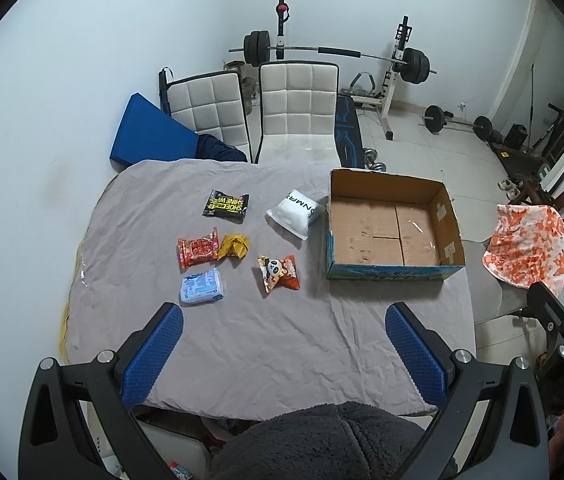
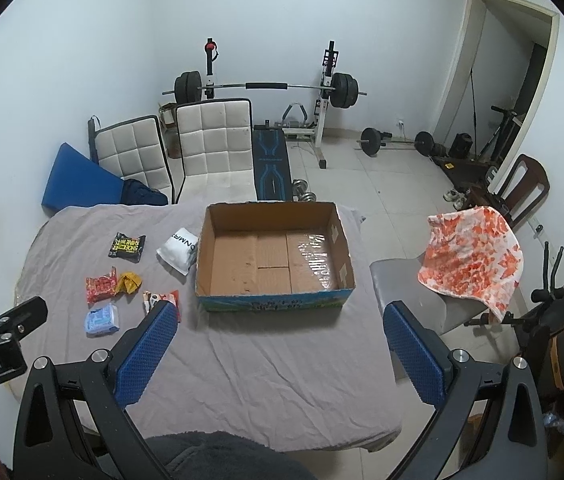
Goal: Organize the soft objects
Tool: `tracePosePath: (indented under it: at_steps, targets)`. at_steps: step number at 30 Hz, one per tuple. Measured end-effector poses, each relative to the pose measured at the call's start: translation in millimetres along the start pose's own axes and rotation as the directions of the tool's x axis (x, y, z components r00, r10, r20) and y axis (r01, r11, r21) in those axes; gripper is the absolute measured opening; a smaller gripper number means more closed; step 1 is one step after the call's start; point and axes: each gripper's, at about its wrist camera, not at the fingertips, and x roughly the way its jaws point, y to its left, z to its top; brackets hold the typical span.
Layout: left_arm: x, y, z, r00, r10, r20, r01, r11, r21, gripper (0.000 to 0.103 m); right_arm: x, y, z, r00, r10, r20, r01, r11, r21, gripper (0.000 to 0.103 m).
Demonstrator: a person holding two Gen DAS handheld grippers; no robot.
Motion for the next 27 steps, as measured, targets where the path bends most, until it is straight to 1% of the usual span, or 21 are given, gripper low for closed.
tracePosePath:
  at_steps: [9,27]
  targets:
    - [1,-2,2,1.0,-0.004,0.002,0.004,1.0,0.001,0.103,-3,6,6,1.0,0.004,0.018,-0.004,1.0,-0.008,0.103]
    - [6,2,5,1.0,0.0,-0.007,0.0,1.0,0.001,0.103,2,8,11,1.0,0.022,0.007,-0.022,1.0,0.004,0.103]
